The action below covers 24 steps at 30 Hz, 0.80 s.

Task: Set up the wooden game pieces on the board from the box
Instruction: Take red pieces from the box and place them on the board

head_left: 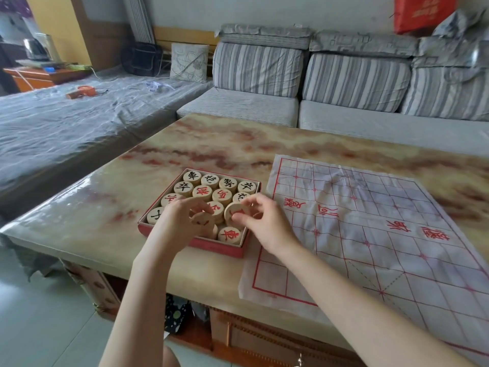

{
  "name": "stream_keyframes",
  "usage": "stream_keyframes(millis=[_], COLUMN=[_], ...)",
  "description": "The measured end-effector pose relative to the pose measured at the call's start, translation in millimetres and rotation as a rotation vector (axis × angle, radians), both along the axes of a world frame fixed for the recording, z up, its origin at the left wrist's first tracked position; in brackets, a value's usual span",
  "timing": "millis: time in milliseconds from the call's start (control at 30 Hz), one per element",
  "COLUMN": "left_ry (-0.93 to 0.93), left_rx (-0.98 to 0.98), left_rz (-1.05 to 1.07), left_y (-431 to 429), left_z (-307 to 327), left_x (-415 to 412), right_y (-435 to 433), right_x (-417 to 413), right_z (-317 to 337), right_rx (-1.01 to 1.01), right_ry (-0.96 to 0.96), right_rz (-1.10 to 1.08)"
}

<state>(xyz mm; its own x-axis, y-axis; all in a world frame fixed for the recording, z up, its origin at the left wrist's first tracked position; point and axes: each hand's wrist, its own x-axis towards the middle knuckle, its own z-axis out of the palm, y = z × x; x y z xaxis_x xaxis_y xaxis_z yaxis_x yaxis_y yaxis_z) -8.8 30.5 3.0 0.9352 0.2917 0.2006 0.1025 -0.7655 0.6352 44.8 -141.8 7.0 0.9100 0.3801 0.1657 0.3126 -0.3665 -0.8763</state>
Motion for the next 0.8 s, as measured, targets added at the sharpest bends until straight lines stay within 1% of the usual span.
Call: stream_keyframes(millis=[67,133,167,233,333,433,500,567,700,800], left_ry=[-0.027,-0.074,-0.095,-0.129,-0.136,-0.102,-0.099,-0.100,-0.087,-0.063], left_rx=[-0.016,-0.084,-0.138,-0.264,-0.428,-0.511,-0.537,-0.579,-0.745,-0.812], left_rz=[0.015,0.031,0.031,0.020,-0.009,-0.035,-0.037,-0.035,-0.031,-0.056], left_y=[-2.6,-6.3,-8.5,-12.8,-17.2,-24.4,-27.6,-28.0,-28.5,-34.0], left_z=[1.8,3.1,4.1,5.7,5.2,3.5,3.6,3.9,2.5,2.6], left_x=[0.4,0.7,0.4,-1.5,-4.3,-5.8,-5.8,-6.1,-4.4,-1.6], right_y=[-19.6,-42.8,-54.6,-77.1,-102.2,-112.6,-113.3,-112.0,-109.8,-109.0], right_x=[2.7,-1.5,-5.8,-17.5,-35.5,-45.4,-48.3,-49.8,-53.0,-54.1], right_z=[9.1,12.9,12.4,8.6,-1.7,-6.5,-4.7,-3.9,-6.7,-9.5], right_rx=[0.090,0.137,0.109,-0.029,-0.181,-0.201,-0.215,-0.258,-0.355,-0.416], right_ry=[0.079,0.205,0.237,0.255,0.289,0.345,0.321,0.250,0.128,0.053], right_rz=[0.010,0.052,0.072,0.122,0.204,0.225,0.240,0.255,0.262,0.240])
